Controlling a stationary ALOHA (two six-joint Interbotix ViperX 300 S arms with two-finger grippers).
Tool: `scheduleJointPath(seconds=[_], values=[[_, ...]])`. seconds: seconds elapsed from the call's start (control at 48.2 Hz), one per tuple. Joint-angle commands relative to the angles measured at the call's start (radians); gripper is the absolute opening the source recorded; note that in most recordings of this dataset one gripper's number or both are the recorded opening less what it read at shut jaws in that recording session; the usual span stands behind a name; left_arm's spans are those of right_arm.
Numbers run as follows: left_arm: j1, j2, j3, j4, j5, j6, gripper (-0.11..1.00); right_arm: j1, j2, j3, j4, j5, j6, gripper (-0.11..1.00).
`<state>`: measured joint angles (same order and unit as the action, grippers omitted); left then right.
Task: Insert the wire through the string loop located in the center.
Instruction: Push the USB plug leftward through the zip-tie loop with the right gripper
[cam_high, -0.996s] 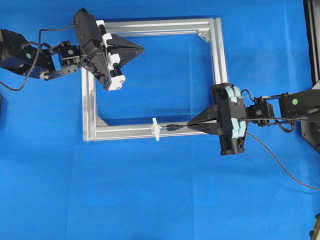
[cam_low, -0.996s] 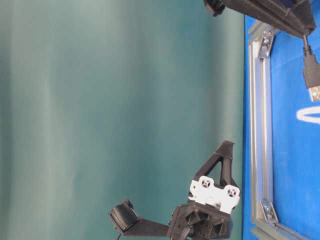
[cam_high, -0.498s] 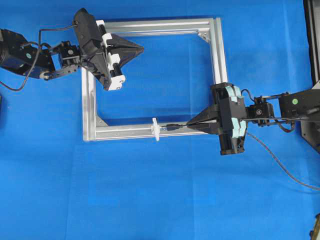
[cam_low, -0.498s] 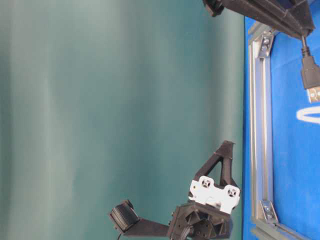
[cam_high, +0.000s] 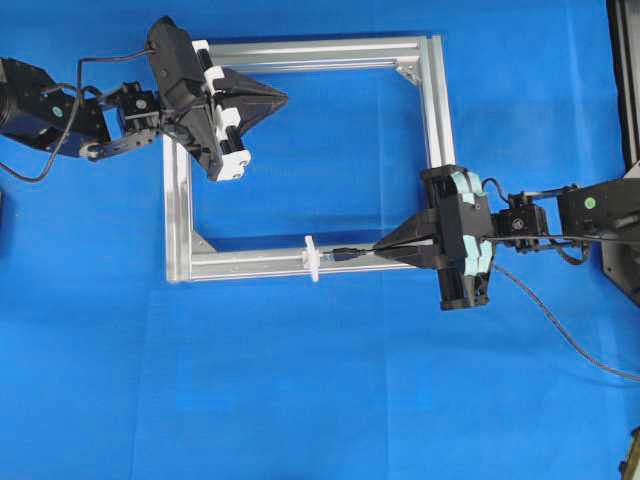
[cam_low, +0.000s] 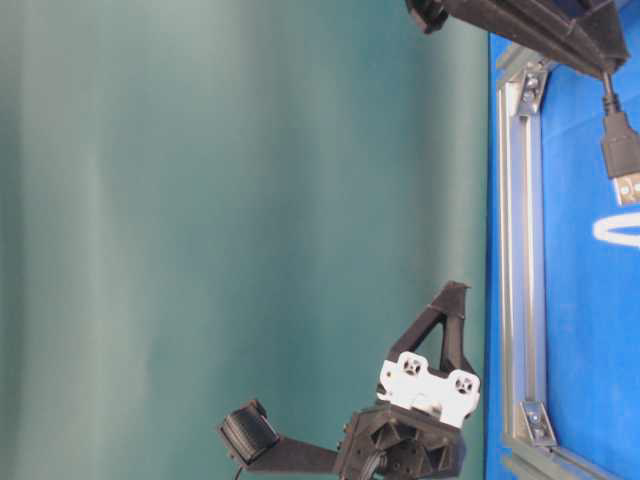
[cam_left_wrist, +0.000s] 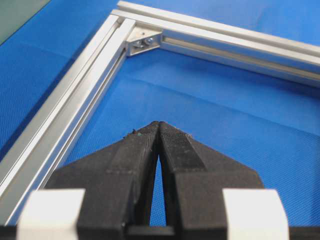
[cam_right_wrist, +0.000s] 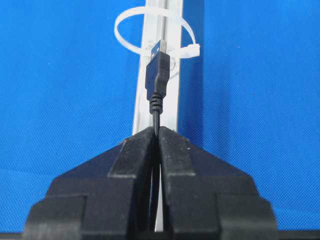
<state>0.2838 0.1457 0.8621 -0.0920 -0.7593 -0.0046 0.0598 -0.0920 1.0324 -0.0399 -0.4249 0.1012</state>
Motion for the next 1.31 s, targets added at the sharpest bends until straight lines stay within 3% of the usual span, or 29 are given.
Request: scheduleJointPath(seconds=[0.0,0.394,0.955,1.287], values=[[0.000,-0.032,-0.006,0.003,-0.005,0.000,0.00,-0.003,-0.008,-0.011,0.002,-0.009,0.000,-0.02],[0.002,-0.032,-0.005,0.003,-0.005,0.000,0.00,-0.003,0.005,-0.023,0.003,-0.018,0.000,-0.02],[0.002,-0.032,-0.005,0.003,-0.005,0.002,0.00,-0.003,0.144,-0.184,0.003,-0.018,0.000,-0.02],[0.000,-0.035,0.005,0.003,-0.005,0.002,0.00,-0.003,0.183,-0.229,0.003,-0.018,0.000,-0.02]])
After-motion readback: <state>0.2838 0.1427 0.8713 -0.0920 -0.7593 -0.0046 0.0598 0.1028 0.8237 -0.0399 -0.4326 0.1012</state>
